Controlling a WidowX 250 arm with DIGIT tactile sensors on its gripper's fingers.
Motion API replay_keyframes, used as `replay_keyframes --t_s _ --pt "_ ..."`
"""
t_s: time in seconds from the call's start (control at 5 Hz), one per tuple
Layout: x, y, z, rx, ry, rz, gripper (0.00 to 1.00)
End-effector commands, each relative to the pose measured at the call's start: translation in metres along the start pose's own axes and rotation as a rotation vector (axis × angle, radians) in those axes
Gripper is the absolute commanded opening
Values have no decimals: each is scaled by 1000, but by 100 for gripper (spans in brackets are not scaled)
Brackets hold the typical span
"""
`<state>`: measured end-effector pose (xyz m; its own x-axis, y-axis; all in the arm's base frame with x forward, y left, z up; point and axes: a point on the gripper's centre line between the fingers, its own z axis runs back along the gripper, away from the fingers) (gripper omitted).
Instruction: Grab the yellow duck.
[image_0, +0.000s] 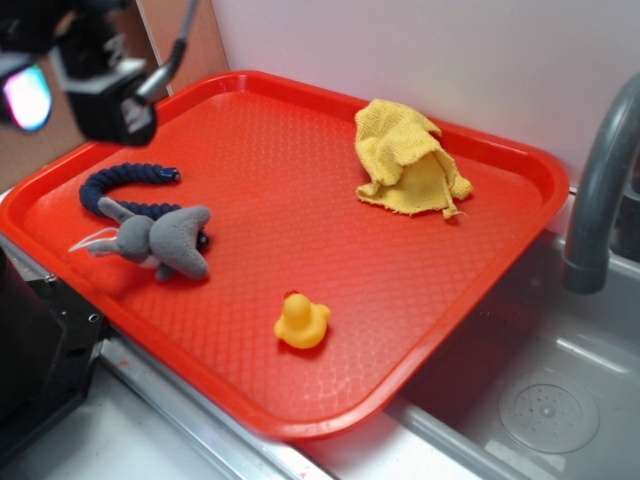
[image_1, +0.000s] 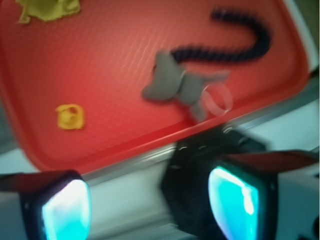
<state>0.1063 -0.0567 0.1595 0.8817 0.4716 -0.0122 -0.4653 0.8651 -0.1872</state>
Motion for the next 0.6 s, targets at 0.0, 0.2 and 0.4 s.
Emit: replay_keyframes --t_s 0.0,0.2,0.4 --pt "17 -47 -29 -42 -225 -51 100" --pt "23 -59 -36 -46 -238 -100 100" --pt "24 -66 -59 28 -189 -123 100"
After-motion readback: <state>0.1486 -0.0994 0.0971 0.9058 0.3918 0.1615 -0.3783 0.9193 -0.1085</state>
